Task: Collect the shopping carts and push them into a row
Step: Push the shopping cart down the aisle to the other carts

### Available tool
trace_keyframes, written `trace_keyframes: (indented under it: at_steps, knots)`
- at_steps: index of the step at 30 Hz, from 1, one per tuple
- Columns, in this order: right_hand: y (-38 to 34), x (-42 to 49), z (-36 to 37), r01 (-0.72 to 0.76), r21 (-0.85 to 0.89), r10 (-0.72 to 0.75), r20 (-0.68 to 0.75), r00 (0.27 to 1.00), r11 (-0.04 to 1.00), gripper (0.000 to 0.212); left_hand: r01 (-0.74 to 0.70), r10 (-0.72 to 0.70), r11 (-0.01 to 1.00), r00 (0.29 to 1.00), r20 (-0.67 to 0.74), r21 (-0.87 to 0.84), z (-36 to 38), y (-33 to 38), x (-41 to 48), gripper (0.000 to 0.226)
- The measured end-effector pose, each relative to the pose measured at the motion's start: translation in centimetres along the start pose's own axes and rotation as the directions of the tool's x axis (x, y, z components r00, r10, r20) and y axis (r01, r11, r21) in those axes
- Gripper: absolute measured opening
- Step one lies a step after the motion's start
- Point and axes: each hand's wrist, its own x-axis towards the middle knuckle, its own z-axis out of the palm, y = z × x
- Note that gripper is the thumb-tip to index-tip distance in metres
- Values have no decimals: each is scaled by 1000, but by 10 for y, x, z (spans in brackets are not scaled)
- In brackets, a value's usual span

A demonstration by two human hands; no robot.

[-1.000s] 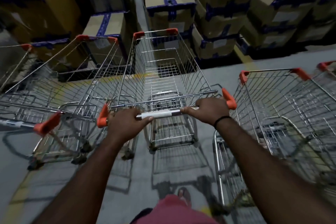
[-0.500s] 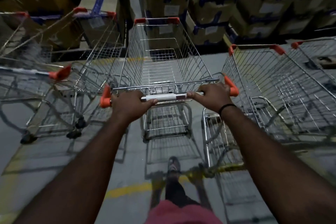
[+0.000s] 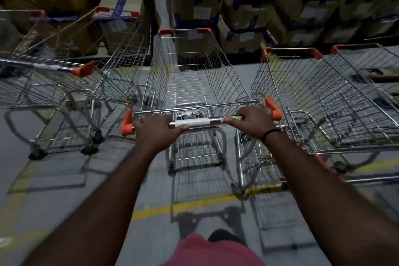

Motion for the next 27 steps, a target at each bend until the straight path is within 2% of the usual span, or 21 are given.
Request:
trace_keyframes:
  at_steps: [4, 8, 13, 19, 25, 27]
  knots:
    - [-3, -22, 1, -3, -2, 3, -1, 1000, 1000, 65, -1, 1, 1000, 1000, -15, 0, 5, -5, -18, 76]
    - [-5, -39, 1, 2, 9, -2, -8, 1000, 1000, 56, -1, 1, 1000, 999, -49, 1, 6, -7, -34, 66]
    - [0, -69, 0, 38, 24, -39, 5, 999, 999, 61, -12, 9, 999, 998, -60, -53, 7, -1, -66, 65]
    - [3, -100, 1, 97, -19, -97, 5, 995, 995, 62, 29, -31, 999, 999, -40, -30, 3, 6, -98, 79]
    - [-3, -120, -1, 103, -35, -103, 13, 995, 994, 55, 47, -50, 997, 998, -43, -62, 2, 8, -118, 59]
    - [-4, -124, 0, 98, -24, -98, 15, 995, 995, 54, 48, -51, 997, 998, -48, -68, 6, 3, -121, 66]
